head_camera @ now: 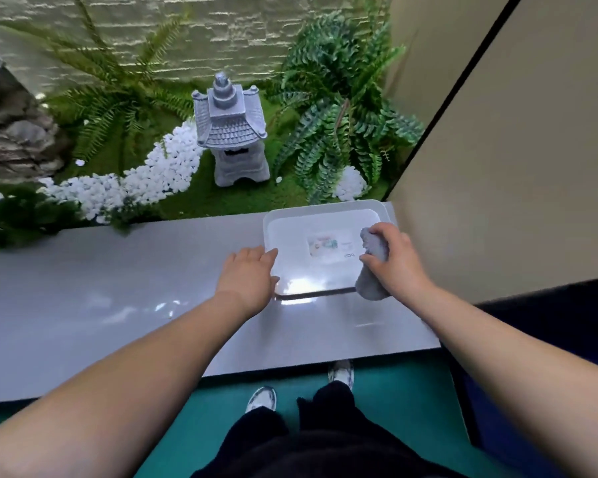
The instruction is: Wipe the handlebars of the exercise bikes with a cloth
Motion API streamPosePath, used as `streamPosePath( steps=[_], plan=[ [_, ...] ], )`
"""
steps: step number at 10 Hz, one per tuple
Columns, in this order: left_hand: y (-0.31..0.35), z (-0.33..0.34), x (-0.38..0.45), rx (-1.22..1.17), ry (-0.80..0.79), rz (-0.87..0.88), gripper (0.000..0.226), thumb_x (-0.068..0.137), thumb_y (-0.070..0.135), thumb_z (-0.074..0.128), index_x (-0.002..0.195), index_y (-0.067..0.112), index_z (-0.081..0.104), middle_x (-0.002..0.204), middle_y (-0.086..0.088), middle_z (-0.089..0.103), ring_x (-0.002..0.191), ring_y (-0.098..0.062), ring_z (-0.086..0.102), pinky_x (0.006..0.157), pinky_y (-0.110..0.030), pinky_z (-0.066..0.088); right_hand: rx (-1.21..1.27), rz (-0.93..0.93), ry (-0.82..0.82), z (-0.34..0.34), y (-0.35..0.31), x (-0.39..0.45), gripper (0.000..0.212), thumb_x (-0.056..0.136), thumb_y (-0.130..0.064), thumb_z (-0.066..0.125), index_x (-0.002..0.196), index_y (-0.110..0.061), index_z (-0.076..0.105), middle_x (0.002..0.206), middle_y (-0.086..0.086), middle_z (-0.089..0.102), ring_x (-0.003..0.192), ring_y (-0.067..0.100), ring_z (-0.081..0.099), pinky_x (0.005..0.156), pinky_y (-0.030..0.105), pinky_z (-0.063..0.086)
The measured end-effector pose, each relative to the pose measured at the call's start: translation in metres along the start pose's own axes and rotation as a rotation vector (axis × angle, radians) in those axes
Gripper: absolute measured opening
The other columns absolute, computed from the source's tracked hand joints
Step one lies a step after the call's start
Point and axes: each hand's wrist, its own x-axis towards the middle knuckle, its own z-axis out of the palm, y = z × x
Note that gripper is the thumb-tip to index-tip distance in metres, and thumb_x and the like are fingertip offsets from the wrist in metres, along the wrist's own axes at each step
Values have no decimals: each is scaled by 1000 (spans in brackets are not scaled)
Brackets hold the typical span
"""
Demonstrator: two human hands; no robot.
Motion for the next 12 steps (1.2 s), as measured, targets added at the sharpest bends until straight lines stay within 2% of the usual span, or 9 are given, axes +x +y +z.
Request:
streamPosePath(
  steps=[1, 2, 4, 6, 8, 9, 10, 11, 12],
  plan=[
    [17, 8, 22, -34, 7, -82, 59, 97, 41, 41, 150, 24, 19, 156, -7, 22, 140, -27, 23, 113, -40, 20, 2, -48, -58, 1, 14, 36, 38, 79, -21, 71, 106, -37, 50, 118, 4, 55, 98, 13, 50, 84, 22, 36],
    [32, 25, 45, -38, 18, -117, 60, 97, 42, 41, 149, 24, 19, 157, -6, 20, 141, -27, 20, 114, -41, 19, 33, -38, -78, 10, 27, 65, 38, 80, -22, 72, 112, -30, 53, 117, 1, 53, 100, 9, 46, 84, 20, 34],
    [39, 77, 89, 4, -44, -123, 60, 98, 39, 37, 151, 24, 12, 159, -3, 12, 146, -25, 8, 117, -43, 9, 95, 64, -102, 46, 55, 110, 49, 83, -18, 64, 128, -33, 48, 121, -1, 40, 95, 11, 49, 84, 20, 35],
    [21, 114, 139, 27, -31, -121, 74, 93, 43, 48, 151, 23, 6, 159, -3, 8, 147, -24, 4, 117, -44, 5, 127, 137, -113, 98, 84, 147, 55, 83, -19, 66, 134, -31, 48, 121, 2, 41, 95, 15, 55, 81, 20, 40],
    [14, 137, 156, 37, -76, -135, 81, 92, 55, 45, 152, 22, 1, 160, -5, -1, 147, -25, 2, 117, -45, 0, 171, 113, -102, 142, 93, 157, 46, 76, -27, 78, 115, -27, 52, 109, -4, 55, 98, 12, 52, 79, 23, 40],
    [13, 138, 154, 39, -69, -124, 78, 93, 55, 42, 152, 23, 1, 160, -6, -3, 147, -26, 2, 118, -45, -1, 89, 84, -90, 154, 101, 156, 42, 73, -30, 80, 104, -16, 55, 100, -1, 55, 95, 16, 53, 78, 24, 41],
    [12, 132, 151, 52, -73, -103, 74, 94, 53, 42, 151, 24, 5, 160, -6, 1, 147, -26, 3, 117, -46, -1, -57, 57, -87, 155, 108, 155, 46, 69, -41, 81, 102, -15, 63, 99, 3, 53, 94, 21, 53, 82, 29, 46],
    [10, 117, 147, 31, -44, -98, 72, 95, 50, 43, 151, 24, 8, 160, -5, 2, 147, -25, 4, 117, -45, 0, -74, 69, -133, 143, 107, 150, 56, 74, -45, 76, 121, -19, 61, 115, 5, 46, 110, 21, 48, 95, 31, 43],
    [7, 96, 137, 9, -49, -101, 69, 96, 46, 41, 152, 24, 6, 160, -3, 2, 147, -23, 5, 118, -44, 2, -155, 45, -187, 120, 97, 135, 55, 88, -43, 62, 136, -20, 50, 133, 4, 41, 124, 22, 40, 102, 33, 38]
  ],
)
